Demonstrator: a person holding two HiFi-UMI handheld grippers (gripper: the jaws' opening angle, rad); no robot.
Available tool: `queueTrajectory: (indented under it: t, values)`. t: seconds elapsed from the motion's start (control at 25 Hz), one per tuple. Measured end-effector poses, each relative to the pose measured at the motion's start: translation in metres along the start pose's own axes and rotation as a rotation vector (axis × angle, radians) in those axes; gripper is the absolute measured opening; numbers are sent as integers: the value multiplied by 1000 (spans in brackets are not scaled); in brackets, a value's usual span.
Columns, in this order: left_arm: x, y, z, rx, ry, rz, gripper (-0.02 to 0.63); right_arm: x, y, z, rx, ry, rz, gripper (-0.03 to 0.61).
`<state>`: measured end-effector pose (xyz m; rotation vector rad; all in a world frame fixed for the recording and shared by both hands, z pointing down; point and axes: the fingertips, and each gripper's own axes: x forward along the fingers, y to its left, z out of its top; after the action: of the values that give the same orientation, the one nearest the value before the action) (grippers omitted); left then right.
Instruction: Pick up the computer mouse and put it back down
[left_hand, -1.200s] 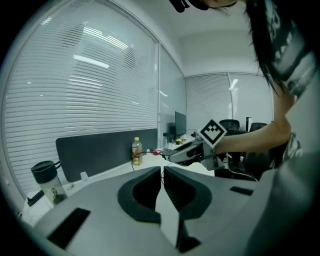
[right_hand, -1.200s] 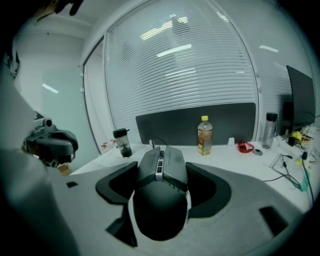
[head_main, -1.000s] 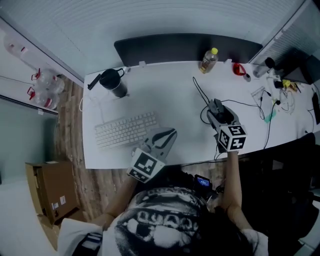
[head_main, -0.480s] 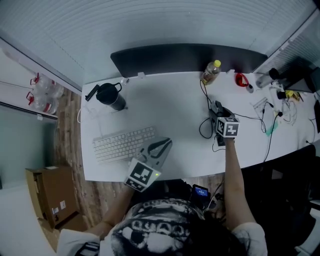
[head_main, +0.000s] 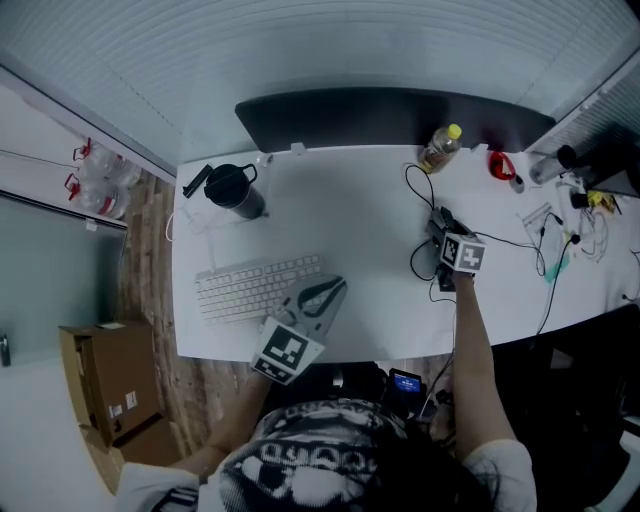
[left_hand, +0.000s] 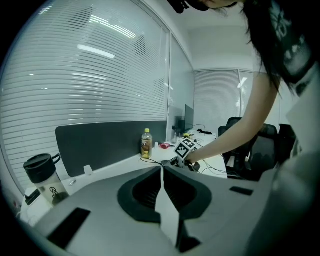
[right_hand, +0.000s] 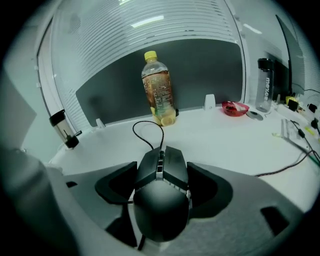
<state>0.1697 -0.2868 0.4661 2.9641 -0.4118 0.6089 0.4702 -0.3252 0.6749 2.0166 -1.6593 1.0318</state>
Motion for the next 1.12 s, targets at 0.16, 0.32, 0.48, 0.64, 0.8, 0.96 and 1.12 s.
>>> queueTrajectory:
  t: [0.16, 0.32, 0.48, 0.64, 0.8, 0.96, 1.12]
  values:
    - [1, -1, 0, 4, 2, -3, 15, -3, -2, 0, -12, 1, -9, 330]
    - [1, -6, 2, 9, -2, 1, 15, -22, 1, 11, -23, -55, 7, 344]
    - [1, -15, 2, 11, -4, 0, 15, -53, 14, 22, -61, -131, 45, 327]
    - [2, -30, 4, 20, -8, -10, 15, -90, 35, 28, -89, -213, 93, 291]
    - [1, -47, 8, 31, -16, -11, 15, -130, 61, 23, -79, -286, 154, 264]
    - [-4, -68, 10, 36, -25, 1, 15, -167, 94, -2, -96, -307, 218, 232]
    - [-12, -90, 9, 36, -31, 24, 15, -196, 123, -34, -96, -307, 278, 216]
